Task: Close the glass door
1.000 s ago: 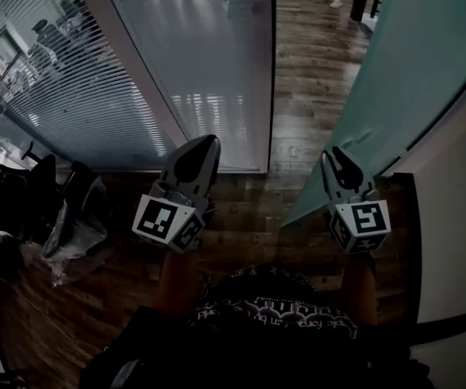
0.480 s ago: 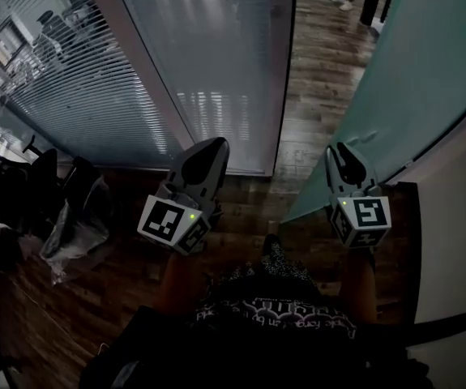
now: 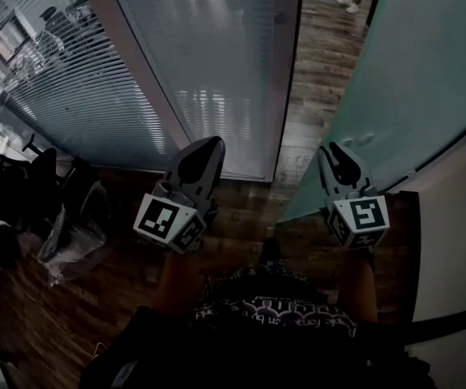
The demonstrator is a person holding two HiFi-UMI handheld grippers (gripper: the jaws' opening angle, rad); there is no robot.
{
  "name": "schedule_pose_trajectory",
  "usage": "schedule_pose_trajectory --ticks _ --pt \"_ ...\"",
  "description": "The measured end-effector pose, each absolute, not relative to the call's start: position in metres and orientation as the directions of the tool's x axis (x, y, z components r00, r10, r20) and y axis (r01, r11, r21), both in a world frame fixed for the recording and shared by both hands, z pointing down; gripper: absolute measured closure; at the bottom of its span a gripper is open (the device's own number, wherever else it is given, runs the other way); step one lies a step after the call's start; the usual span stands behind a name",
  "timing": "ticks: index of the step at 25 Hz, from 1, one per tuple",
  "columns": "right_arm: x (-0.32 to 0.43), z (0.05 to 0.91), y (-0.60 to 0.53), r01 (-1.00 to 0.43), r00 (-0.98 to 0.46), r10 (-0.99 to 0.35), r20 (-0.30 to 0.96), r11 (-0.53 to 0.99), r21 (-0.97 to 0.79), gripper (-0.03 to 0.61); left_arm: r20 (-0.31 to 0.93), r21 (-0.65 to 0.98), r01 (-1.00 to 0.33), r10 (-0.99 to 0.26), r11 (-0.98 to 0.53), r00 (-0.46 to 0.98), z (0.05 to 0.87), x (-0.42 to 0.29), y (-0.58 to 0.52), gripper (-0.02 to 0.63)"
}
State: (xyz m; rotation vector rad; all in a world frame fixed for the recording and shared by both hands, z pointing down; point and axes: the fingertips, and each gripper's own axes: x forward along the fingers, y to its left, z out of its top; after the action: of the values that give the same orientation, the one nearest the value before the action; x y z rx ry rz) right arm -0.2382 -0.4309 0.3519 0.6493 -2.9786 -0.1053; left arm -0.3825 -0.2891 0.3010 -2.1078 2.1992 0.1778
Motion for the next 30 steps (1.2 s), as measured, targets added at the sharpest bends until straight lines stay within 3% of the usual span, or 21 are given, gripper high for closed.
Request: schedule_pose_trajectory --ticks 15,30 --pt "-0.266 0.345 -0.45 -0.284 -0.949 -0.302 0.093 0.944 0.169 0.505 -0.155 0.021 -0.999 -0.987 0.044 -0.047 0.295 -0.394 -0.338 0.612" --pt "-0.3 0.352 -0.5 -0.299 -0.944 -0.316 0.098 0.941 0.158 0.505 -0.123 -0.001 -0.996 -0.988 0.091 -0.09 0.302 -0.421 -0.396 0.612"
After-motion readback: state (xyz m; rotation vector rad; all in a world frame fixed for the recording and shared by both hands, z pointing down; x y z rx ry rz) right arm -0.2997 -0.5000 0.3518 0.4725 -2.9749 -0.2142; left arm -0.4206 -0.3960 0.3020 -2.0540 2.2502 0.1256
